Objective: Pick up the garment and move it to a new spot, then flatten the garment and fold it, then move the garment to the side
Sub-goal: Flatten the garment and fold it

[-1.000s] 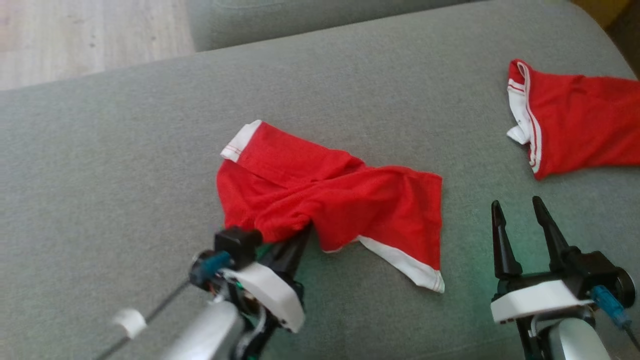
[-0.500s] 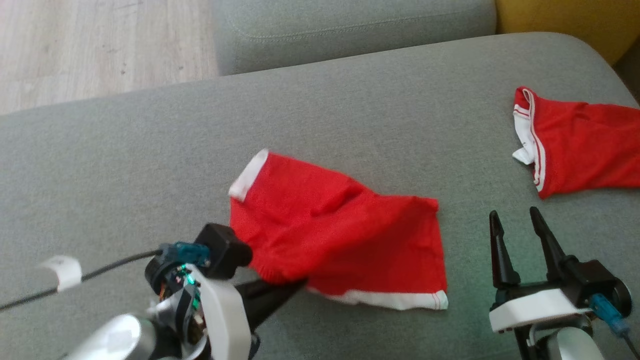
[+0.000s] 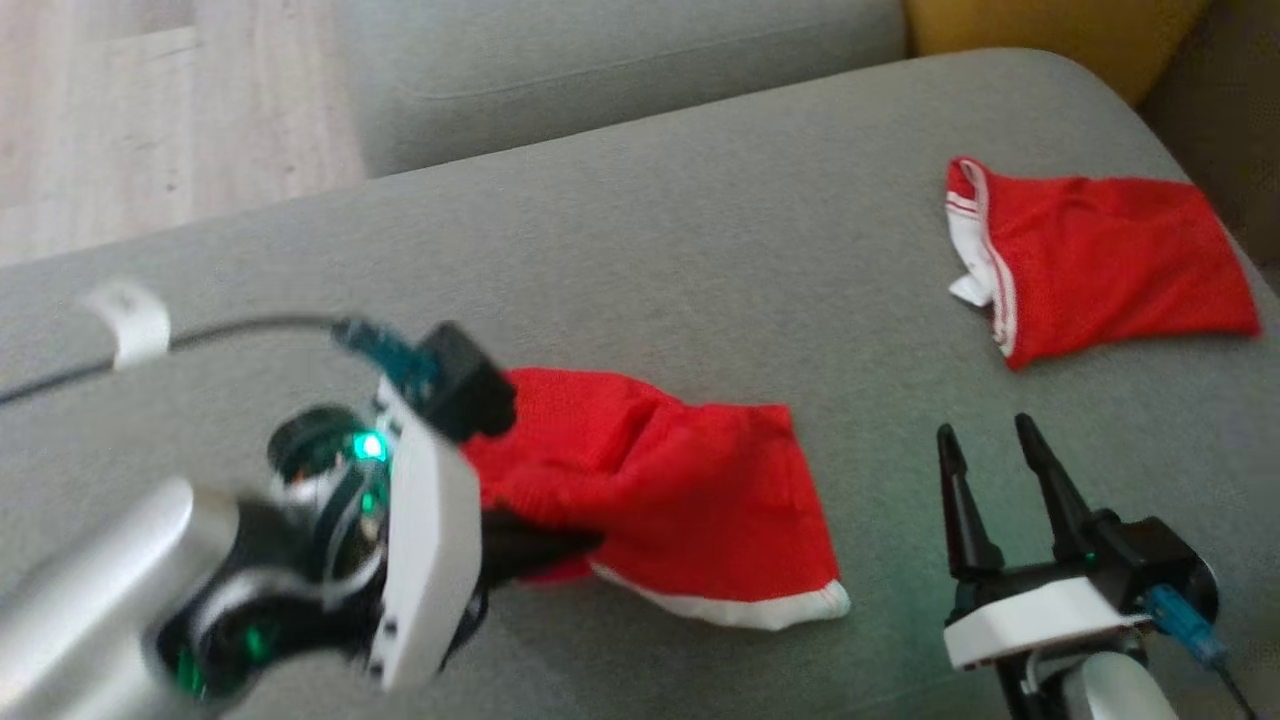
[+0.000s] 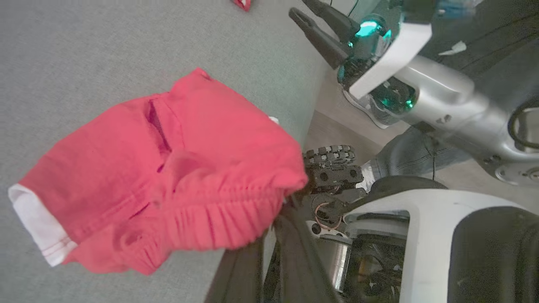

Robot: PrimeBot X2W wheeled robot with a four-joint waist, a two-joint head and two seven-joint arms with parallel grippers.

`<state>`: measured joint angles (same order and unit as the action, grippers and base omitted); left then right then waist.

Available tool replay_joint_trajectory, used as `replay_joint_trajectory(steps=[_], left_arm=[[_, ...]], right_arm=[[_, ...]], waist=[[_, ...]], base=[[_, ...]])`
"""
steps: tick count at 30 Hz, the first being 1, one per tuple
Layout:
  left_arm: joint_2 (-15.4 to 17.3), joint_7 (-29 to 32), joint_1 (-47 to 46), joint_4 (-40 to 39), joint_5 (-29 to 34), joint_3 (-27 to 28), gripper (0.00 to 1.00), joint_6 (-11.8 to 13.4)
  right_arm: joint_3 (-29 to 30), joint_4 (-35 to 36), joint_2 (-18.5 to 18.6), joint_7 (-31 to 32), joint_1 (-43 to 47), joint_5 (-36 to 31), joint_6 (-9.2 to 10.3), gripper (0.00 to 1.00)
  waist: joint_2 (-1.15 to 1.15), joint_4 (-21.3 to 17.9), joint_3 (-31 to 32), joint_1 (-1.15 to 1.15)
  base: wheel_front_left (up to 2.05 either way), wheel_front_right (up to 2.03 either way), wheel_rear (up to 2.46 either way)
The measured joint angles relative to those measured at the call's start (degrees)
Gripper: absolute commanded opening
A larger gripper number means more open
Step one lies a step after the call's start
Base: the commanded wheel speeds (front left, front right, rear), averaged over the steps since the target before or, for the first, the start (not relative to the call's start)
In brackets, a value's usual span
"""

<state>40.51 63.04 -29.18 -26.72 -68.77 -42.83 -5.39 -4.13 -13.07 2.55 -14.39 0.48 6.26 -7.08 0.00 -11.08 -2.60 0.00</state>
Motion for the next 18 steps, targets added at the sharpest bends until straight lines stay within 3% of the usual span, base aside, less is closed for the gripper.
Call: replay_joint_trajectory(steps=[7, 11, 18], left_arm=[[-7.3, 4.7, -8.2, 11.5, -0.8, -1.3, 0.0, 3.4], [-12.1, 1.5, -13.9, 20.9, 2.3, 0.0, 0.0, 5.8], [-13.5, -6.9, -17.6, 35.6, 12.1, 0.0, 0.0, 7.1]], right_arm=[[-4.1, 0.9, 0.0, 0.0, -3.1, 1.9, 0.0, 1.0], [-6.1, 2.3, 0.0, 0.0, -5.8, 3.3, 0.0, 1.0], [-8.1, 3.4, 0.1, 0.0, -8.0, 5.1, 0.0, 1.0]], waist=[[0.0, -4.8, -1.6, 0.0], [0.0, -7.4, -3.8, 0.01], [0.0, -11.3, -8.5, 0.01]], base=[[0.0, 0.0, 0.0], [0.0, 0.0, 0.0], [0.0, 0.0, 0.0]])
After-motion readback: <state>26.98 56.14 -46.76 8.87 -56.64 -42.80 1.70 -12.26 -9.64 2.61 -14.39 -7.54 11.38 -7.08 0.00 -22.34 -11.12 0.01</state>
